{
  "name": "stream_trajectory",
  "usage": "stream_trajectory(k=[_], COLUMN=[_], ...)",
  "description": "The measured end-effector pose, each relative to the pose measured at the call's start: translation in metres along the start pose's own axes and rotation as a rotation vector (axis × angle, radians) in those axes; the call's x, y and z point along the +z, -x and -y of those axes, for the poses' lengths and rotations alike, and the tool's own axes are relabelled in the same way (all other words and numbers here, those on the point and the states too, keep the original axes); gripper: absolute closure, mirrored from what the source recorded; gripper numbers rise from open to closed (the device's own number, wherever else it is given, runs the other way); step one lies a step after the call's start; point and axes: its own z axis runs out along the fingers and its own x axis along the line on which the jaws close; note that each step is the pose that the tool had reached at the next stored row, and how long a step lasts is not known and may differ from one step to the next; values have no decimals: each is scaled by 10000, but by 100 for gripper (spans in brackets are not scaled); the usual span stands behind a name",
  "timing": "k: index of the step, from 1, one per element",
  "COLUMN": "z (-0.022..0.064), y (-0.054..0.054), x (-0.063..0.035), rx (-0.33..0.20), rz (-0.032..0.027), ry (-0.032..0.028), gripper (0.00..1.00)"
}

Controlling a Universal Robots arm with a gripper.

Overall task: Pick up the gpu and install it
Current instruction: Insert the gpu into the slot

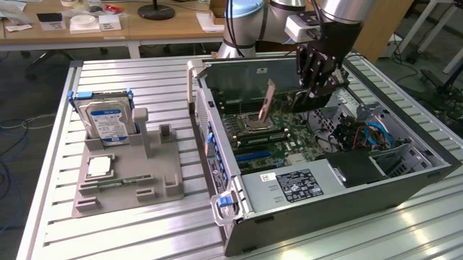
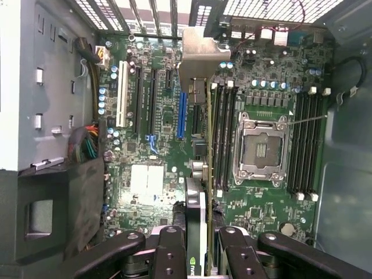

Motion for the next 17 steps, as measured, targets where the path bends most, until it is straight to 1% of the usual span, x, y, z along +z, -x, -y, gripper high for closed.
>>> stream_trajectory(k=[4, 11, 17], z=[-2, -12, -14], y=[0, -1, -1], x=[8, 50, 62], rx=[-2, -1, -1], rz=[-1, -1, -2], ry=[-1, -1, -1], gripper=[73, 73, 73])
